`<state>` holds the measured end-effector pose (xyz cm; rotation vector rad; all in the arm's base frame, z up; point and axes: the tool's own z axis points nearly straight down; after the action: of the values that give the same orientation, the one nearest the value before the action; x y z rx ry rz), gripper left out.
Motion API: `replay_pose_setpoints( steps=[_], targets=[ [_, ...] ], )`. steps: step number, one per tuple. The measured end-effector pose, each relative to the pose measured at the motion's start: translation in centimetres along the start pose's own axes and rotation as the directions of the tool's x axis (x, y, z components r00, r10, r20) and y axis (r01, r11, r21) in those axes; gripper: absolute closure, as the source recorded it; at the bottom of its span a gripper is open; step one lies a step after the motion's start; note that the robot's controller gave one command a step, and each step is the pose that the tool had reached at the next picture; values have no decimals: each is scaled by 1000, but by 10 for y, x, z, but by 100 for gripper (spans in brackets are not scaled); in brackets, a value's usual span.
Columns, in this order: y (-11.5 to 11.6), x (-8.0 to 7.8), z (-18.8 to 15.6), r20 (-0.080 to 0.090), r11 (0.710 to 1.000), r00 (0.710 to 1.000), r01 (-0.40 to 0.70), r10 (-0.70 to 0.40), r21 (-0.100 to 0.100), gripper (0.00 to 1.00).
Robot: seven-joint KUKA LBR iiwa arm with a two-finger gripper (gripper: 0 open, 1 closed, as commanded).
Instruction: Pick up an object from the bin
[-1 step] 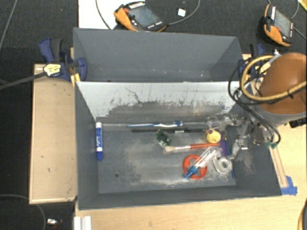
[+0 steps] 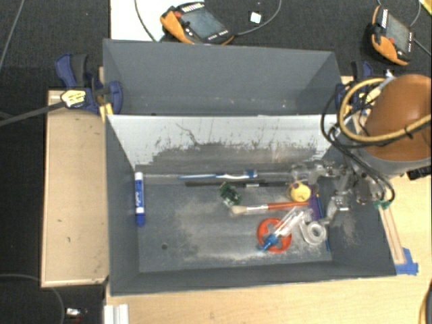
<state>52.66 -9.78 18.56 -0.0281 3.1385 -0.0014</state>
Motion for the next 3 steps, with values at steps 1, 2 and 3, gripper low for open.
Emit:
replay_pose_setpoints(
  steps=[1,2,3],
  targets=[
    [6,12,80,5,932,932,362,-362,3,0],
    [-14,28,114,2,861,861,509,-509,1,0],
    [16,40,108,0,916,916,401,-401,-3,0]
  ],
)
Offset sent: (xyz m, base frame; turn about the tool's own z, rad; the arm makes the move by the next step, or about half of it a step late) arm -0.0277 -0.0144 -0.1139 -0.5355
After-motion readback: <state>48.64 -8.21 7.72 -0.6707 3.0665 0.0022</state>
